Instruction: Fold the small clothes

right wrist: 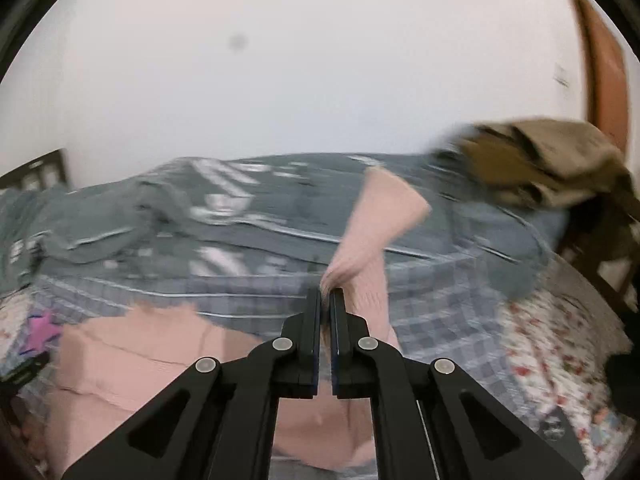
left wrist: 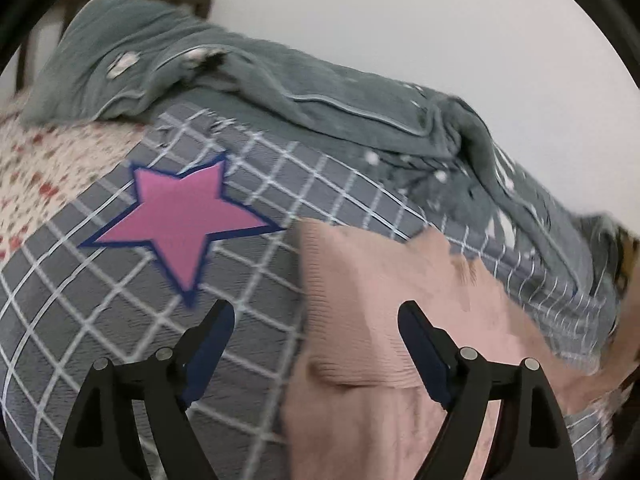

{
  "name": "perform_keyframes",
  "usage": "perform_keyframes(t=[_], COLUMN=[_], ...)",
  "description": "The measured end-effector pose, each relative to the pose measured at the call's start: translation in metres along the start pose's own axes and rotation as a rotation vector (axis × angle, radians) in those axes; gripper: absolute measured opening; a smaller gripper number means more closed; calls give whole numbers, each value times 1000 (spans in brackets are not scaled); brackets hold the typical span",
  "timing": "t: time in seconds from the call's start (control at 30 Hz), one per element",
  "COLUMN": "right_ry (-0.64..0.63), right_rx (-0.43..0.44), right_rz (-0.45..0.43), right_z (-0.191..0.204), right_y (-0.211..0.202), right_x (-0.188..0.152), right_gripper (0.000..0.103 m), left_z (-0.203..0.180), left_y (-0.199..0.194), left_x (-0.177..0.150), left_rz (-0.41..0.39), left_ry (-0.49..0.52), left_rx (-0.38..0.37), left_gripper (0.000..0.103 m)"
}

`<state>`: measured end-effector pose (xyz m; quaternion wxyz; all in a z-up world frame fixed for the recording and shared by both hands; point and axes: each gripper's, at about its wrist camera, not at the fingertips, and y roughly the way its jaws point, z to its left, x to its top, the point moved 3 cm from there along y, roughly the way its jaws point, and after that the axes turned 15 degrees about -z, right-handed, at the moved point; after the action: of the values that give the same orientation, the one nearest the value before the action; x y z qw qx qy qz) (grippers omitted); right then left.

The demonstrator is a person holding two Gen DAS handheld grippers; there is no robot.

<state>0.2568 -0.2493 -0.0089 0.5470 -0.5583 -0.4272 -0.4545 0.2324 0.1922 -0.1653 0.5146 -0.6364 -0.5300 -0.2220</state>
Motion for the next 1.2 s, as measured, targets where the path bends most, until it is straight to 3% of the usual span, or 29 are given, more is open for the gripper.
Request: perform_keyframes(t=[0.23,0.37,0.47,0.53,0.6,0.8,0.9,1.0,1.1,1.2], right_ry=[-10,-16,-29,-38,-55,-107,-116,-139,-117,-41], right_rx=[270,385,450,500,543,517,444,358,294,287], right_rz=[32,93,203,290,349,236,180,158,179,266], right_z=[168,240,276,293,299,237,181,135,93,62], right_y=[15,29,49,57,58,20,8,5,10,21], right_x=[-17,-53,-93,-119,-136,-131,-124,-129,-142,-155], right_gripper=[4,4,5,10,30,53,53,54,54,54], left_z=[56,80,84,80,73,35,19,11,6,5], left_y=[-9,-9,-9,-8,-7,-7,-7,-5,7,16], left_x=[5,2,-1,-3,-4,-17,-19,-21,-26,-29], left_rz=[1,23,32,42,48,45,26,4,40,44], left_ry=[-45,-46,-26,-13,-7,62,86,89,74,79], left_rx=[69,95,96,84,59,-54,-103,-105,-94,-62], left_gripper=[83,83,83,83,83,83,83,83,83,82])
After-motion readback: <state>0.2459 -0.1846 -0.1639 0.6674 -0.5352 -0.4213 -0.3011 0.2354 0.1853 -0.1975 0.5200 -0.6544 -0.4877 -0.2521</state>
